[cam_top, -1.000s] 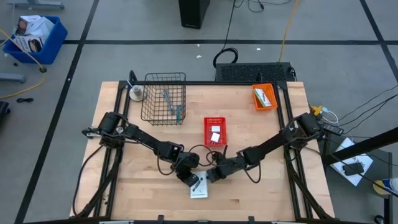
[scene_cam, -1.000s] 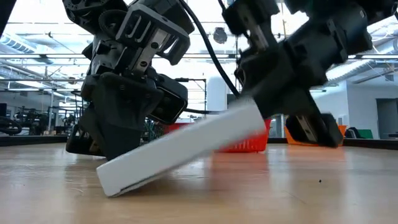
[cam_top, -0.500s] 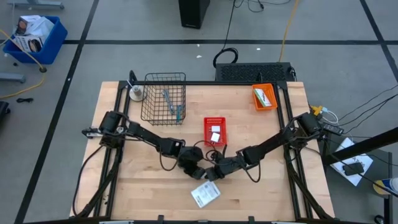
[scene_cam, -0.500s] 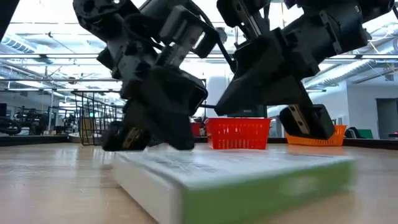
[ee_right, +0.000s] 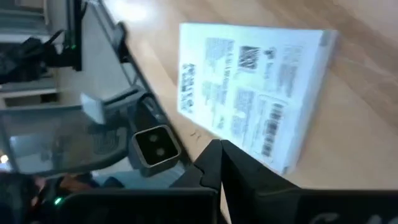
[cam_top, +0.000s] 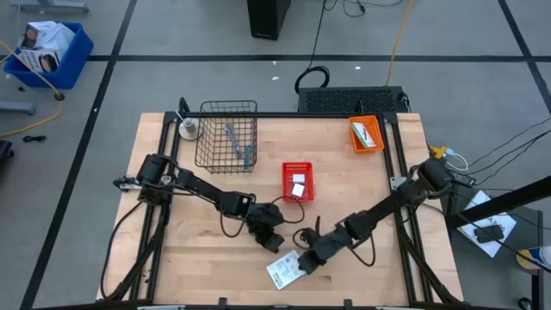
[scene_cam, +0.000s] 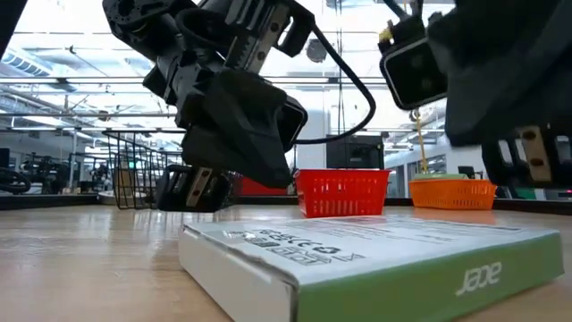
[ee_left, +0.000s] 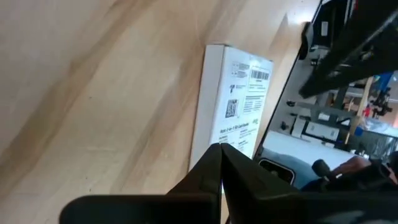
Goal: Pick and place items into bin
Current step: Put the white card reader box into the orange bin
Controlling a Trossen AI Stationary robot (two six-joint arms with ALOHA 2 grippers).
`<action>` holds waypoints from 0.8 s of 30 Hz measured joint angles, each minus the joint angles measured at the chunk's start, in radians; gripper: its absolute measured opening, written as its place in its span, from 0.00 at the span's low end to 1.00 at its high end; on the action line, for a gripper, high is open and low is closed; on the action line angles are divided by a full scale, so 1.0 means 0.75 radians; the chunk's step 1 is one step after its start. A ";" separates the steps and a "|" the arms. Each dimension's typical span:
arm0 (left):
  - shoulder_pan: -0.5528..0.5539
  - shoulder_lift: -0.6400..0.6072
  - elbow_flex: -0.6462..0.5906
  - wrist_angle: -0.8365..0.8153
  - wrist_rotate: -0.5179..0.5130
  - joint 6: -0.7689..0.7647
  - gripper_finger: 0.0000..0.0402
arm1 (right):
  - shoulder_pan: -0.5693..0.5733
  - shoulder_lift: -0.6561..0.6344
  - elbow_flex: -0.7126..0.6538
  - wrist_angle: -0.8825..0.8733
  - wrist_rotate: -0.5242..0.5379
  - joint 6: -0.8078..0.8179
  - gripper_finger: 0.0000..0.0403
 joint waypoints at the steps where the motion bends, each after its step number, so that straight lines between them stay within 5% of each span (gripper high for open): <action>1: 0.001 0.000 0.000 -0.001 -0.002 0.000 0.03 | 0.006 0.012 0.000 -0.003 0.005 0.017 0.00; 9: 0.021 0.000 -0.002 0.040 0.011 -0.037 0.03 | -0.010 0.047 0.002 -0.232 -0.026 0.055 0.00; 24: 0.009 -0.001 -0.002 0.024 -0.017 -0.107 0.05 | -0.262 0.049 0.000 -0.384 -0.021 -0.238 0.00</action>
